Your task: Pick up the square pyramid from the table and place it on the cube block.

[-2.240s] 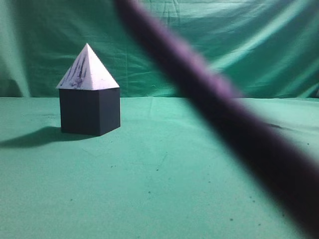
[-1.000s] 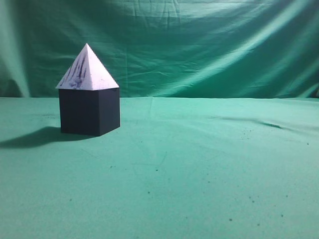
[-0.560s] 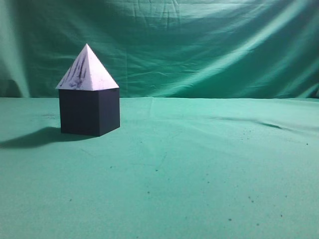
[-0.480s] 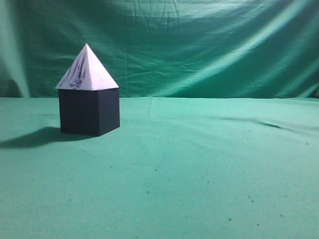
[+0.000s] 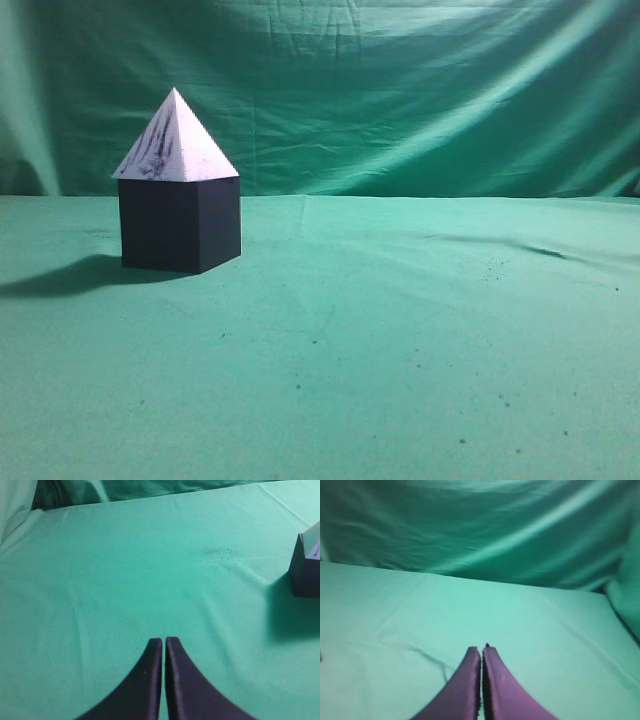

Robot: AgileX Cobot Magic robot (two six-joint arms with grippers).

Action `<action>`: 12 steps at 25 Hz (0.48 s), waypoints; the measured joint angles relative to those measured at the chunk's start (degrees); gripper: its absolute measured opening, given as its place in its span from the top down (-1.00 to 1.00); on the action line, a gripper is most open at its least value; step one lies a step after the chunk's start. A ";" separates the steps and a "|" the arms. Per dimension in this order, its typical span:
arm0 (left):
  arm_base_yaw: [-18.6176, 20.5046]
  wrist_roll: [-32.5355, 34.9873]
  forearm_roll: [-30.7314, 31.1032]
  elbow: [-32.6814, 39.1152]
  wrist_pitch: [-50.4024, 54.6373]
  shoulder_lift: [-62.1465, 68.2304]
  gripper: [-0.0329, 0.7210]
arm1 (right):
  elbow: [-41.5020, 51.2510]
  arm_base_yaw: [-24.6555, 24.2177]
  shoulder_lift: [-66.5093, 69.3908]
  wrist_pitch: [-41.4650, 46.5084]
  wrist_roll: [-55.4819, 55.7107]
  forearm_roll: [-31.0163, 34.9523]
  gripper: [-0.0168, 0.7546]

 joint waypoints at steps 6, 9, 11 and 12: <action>0.00 0.00 0.00 0.00 0.00 0.00 0.91 | 8.28 -5.09 -5.85 0.02 0.00 0.00 0.96; 0.00 0.00 0.00 0.00 0.00 0.00 0.91 | 10.93 -5.70 -5.90 0.59 0.00 0.00 0.96; 0.00 0.00 0.00 0.00 0.00 0.00 0.91 | 10.94 -5.70 -5.90 1.91 0.00 0.00 0.96; 0.00 0.00 0.00 0.00 0.00 0.00 0.91 | 10.94 -5.70 -5.90 2.82 0.00 0.00 0.96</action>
